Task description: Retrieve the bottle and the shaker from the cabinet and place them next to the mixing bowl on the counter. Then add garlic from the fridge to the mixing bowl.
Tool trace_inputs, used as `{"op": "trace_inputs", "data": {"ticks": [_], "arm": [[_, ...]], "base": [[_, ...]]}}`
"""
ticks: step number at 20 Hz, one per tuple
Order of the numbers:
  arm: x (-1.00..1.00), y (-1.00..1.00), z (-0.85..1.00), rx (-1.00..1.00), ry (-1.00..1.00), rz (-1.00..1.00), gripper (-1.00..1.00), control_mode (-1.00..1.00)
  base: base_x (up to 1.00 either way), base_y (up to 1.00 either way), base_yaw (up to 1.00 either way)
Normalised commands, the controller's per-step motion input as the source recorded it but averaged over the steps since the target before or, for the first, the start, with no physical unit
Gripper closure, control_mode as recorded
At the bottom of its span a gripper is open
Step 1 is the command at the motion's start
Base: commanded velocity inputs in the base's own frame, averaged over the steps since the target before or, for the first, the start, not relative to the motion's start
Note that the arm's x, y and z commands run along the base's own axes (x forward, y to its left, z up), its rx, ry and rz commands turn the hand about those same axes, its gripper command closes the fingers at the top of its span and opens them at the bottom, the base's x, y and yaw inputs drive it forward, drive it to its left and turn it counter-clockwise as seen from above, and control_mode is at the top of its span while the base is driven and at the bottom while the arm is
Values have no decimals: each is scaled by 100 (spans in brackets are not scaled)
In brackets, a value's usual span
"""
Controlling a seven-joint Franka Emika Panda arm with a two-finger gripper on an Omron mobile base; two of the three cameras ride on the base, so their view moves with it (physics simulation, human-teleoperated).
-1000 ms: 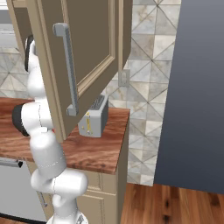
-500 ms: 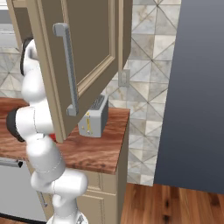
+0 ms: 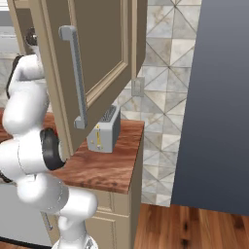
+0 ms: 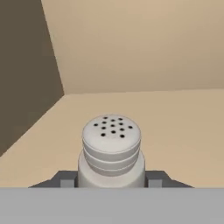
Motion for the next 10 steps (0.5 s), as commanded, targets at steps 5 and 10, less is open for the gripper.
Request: {"op": "trace_inputs", "data": {"ticks": [5, 10], "arm": [[-100, 0, 2, 7, 0, -40, 100, -100], [-100, 7, 0, 0, 0, -35, 100, -100]], "base": [[0, 0, 0], [0, 0, 0]]}}
